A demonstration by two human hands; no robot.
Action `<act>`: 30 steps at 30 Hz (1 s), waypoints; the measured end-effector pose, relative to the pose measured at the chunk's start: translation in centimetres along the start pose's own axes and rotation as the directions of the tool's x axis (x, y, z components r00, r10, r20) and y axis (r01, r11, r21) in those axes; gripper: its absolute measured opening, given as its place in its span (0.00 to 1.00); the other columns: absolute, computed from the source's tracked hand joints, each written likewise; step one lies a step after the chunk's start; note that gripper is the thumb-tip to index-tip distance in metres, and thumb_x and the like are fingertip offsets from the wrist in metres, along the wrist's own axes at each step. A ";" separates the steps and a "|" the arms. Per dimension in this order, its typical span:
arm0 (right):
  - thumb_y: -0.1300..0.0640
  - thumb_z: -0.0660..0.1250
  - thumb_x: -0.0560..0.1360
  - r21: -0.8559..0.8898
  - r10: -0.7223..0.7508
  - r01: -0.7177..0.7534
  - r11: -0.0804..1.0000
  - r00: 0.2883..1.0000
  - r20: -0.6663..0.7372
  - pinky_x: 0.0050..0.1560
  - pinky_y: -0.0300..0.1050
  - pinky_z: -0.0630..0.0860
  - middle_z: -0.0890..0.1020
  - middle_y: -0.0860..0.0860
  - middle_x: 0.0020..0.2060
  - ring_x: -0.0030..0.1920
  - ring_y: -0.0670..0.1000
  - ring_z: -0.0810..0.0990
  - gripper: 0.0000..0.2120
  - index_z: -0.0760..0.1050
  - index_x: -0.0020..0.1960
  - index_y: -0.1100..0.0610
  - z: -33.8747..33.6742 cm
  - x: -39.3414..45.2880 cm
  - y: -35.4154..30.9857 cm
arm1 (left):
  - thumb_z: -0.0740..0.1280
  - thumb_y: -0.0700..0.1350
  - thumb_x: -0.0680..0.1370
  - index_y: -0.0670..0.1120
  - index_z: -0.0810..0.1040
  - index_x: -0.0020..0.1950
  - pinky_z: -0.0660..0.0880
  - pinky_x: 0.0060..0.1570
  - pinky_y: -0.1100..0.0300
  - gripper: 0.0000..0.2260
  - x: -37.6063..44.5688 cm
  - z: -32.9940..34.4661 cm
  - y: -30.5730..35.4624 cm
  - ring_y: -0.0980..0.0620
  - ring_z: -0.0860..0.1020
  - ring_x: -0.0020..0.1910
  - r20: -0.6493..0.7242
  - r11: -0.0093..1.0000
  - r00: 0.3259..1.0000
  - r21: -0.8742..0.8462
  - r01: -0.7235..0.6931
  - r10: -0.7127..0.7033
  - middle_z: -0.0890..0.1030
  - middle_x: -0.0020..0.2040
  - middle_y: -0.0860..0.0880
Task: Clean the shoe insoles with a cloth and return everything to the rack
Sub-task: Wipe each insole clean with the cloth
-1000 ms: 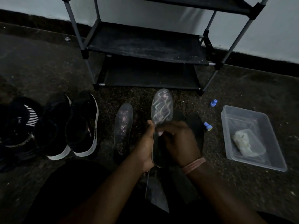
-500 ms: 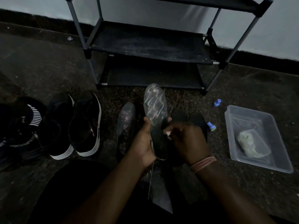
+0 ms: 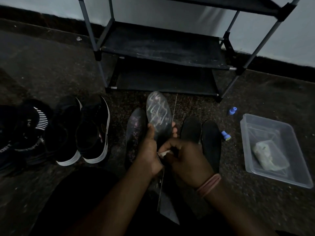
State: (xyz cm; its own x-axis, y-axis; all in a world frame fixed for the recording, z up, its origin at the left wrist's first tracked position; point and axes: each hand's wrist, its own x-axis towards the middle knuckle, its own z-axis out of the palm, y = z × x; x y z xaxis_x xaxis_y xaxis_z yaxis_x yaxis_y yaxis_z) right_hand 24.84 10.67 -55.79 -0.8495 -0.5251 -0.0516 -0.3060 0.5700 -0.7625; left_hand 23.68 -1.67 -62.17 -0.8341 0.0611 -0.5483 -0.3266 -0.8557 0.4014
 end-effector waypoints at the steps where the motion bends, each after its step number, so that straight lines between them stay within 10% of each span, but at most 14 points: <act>1: 0.64 0.70 0.72 0.015 0.027 -0.027 1.000 1.000 -0.014 0.47 0.41 0.79 0.85 0.44 0.40 0.43 0.41 0.82 0.08 0.82 0.43 0.52 -0.4 0.4 0.4 | 0.53 0.66 0.82 0.42 0.81 0.64 0.82 0.50 0.56 0.32 0.0 0.1 0.0 0.49 0.81 0.57 0.000 1.000 1.000 0.005 -0.004 0.004 0.84 0.58 0.44; 5: 0.69 0.67 0.68 -0.207 -0.019 -0.036 0.978 0.966 -0.259 0.48 0.45 0.75 0.84 0.49 0.41 0.44 0.48 0.81 0.12 0.80 0.42 0.53 -0.8 0.8 1.2 | 0.54 0.66 0.81 0.42 0.81 0.66 0.76 0.62 0.53 0.32 0.0 0.1 -0.4 0.49 0.81 0.57 0.054 1.000 0.998 0.020 -0.015 0.014 0.83 0.61 0.45; 10: 0.62 0.71 0.73 -0.011 0.028 -0.028 1.000 1.000 0.006 0.46 0.37 0.78 0.85 0.43 0.40 0.43 0.39 0.82 0.06 0.82 0.43 0.51 -0.1 0.1 0.0 | 0.55 0.67 0.80 0.42 0.82 0.65 0.80 0.51 0.59 0.33 0.3 -0.4 0.4 0.52 0.80 0.47 0.040 0.998 0.998 -0.042 -0.045 0.046 0.82 0.52 0.44; 14: 0.64 0.70 0.70 -0.180 0.038 -0.075 0.981 0.979 -0.199 0.47 0.47 0.78 0.85 0.47 0.41 0.43 0.46 0.82 0.08 0.81 0.43 0.51 -0.4 0.6 1.5 | 0.54 0.67 0.81 0.43 0.84 0.62 0.75 0.59 0.56 0.32 0.1 0.0 -0.1 0.53 0.82 0.48 0.057 0.999 0.998 0.000 -0.033 0.033 0.84 0.53 0.47; 19: 0.62 0.72 0.72 0.017 0.039 -0.039 0.999 0.999 0.029 0.47 0.40 0.80 0.86 0.43 0.39 0.42 0.39 0.83 0.06 0.84 0.43 0.52 -0.1 -0.3 -0.4 | 0.55 0.66 0.81 0.42 0.83 0.62 0.80 0.49 0.60 0.32 -0.1 -0.3 0.5 0.52 0.79 0.46 0.049 0.997 0.997 -0.044 -0.060 0.062 0.83 0.51 0.44; 23: 0.63 0.70 0.71 -0.163 0.078 -0.108 0.981 0.981 -0.176 0.49 0.49 0.79 0.86 0.49 0.43 0.46 0.50 0.84 0.07 0.84 0.45 0.53 -0.5 0.7 1.6 | 0.54 0.66 0.82 0.43 0.84 0.61 0.76 0.61 0.57 0.32 -0.4 0.4 0.1 0.52 0.79 0.50 0.054 0.998 0.997 0.009 -0.060 0.059 0.84 0.54 0.46; 30: 0.63 0.72 0.72 -0.077 0.084 -0.083 0.994 0.996 0.013 0.49 0.33 0.76 0.86 0.44 0.43 0.45 0.40 0.83 0.07 0.85 0.45 0.52 -0.3 0.4 0.5 | 0.54 0.65 0.82 0.40 0.78 0.68 0.79 0.48 0.61 0.32 -0.7 0.2 0.4 0.53 0.80 0.44 0.062 0.996 0.997 -0.073 -0.044 0.048 0.82 0.50 0.44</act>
State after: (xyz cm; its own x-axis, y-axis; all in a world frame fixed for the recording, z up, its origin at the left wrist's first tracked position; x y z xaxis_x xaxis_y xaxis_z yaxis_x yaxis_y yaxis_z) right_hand 24.24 10.95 -56.02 -0.8664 -0.4837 -0.1242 -0.2669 0.6587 -0.7035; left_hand 24.02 -1.96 -61.45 -0.8746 0.0515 -0.4820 -0.2568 -0.8926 0.3706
